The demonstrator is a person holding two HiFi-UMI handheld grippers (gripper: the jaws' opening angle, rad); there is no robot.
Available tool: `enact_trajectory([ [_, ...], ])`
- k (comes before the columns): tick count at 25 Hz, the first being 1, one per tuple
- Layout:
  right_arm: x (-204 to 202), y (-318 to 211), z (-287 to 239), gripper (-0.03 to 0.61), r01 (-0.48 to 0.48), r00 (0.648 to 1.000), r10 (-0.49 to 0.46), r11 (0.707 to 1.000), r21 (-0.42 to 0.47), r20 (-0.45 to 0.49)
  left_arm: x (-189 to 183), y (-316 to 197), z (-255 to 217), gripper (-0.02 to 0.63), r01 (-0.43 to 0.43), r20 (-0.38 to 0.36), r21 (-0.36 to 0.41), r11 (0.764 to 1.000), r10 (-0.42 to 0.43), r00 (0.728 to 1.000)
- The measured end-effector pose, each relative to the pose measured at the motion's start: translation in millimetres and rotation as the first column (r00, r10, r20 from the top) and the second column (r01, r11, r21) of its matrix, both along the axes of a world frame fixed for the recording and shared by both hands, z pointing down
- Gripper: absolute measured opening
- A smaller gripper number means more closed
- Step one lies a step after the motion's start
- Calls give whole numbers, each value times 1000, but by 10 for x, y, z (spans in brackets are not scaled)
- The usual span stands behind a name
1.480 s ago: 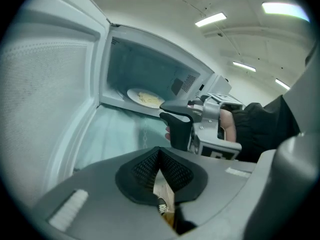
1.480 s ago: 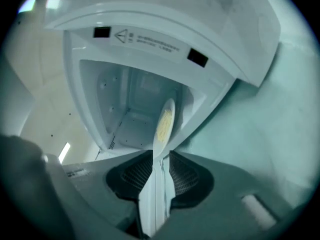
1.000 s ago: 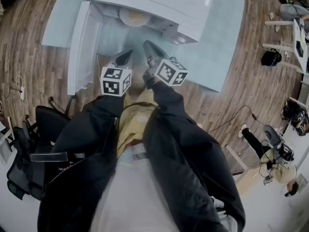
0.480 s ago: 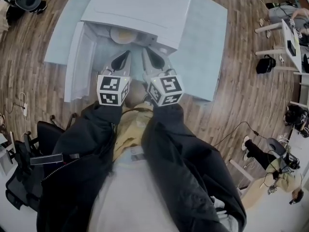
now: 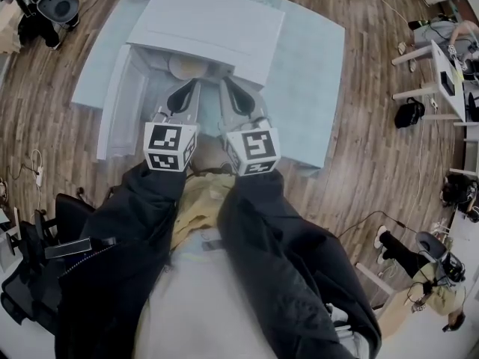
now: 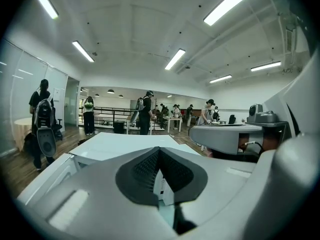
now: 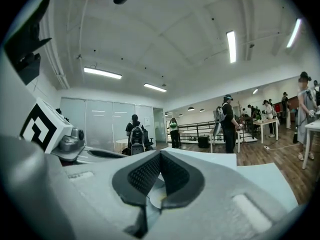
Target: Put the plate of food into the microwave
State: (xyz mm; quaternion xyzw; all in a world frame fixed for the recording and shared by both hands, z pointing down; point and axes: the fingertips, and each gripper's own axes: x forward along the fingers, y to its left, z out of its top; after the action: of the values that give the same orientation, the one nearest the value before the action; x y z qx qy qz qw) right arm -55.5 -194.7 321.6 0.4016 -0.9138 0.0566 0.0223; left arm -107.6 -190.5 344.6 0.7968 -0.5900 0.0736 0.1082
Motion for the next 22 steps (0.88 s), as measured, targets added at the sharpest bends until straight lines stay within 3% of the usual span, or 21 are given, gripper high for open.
enact_trajectory([
  [22, 139, 172, -78, -8, 8, 1000, -7, 999, 42, -22, 164, 154, -94, -2, 16, 24, 33, 999, -17, 1000],
])
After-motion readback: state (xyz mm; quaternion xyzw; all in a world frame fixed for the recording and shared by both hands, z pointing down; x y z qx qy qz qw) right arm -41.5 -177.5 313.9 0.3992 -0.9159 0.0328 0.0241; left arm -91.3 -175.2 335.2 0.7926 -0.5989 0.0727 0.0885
